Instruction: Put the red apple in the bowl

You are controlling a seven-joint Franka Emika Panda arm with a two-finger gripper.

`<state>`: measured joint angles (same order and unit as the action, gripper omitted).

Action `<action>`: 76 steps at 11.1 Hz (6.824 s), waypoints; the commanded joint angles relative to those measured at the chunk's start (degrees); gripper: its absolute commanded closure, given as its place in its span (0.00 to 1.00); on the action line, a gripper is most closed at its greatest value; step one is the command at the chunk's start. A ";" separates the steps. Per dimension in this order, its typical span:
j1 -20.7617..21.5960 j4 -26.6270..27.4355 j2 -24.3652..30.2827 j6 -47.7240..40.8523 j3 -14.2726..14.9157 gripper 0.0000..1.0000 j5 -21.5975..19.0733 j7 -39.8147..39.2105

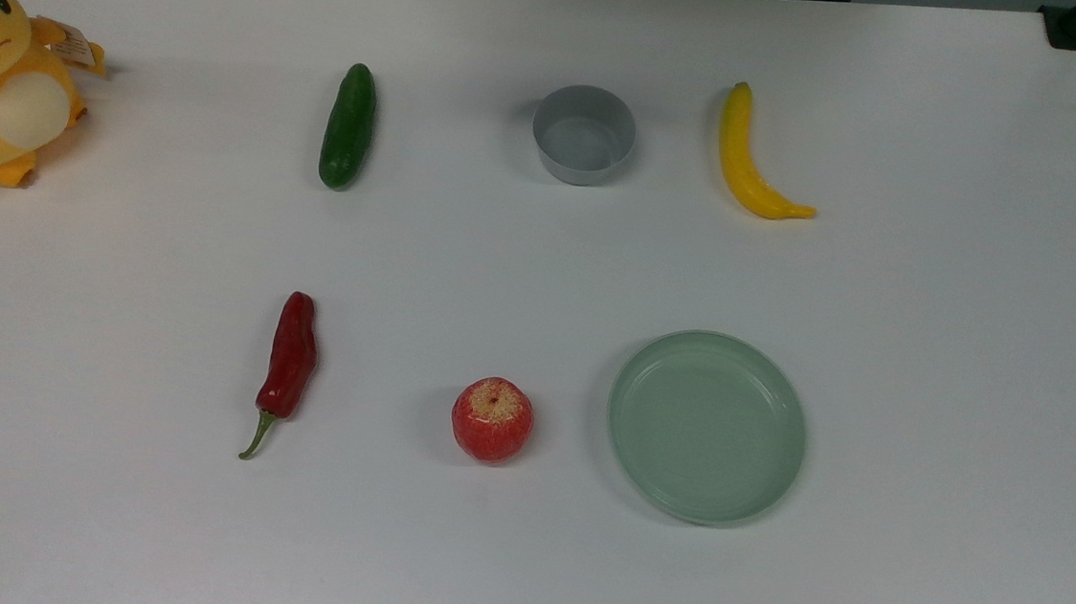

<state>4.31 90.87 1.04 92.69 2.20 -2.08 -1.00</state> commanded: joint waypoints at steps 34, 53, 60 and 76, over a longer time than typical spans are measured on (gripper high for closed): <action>1.66 -17.57 -41.90 44.67 -5.01 0.00 7.60 3.72; 2.29 -13.90 -42.29 50.93 -5.45 0.69 19.13 10.14; 1.76 -5.11 -21.91 32.93 -6.85 0.68 15.44 12.96; 3.16 27.94 -0.95 13.19 -11.33 0.68 6.12 6.45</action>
<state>7.22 113.54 -0.97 99.94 -6.67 5.37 6.53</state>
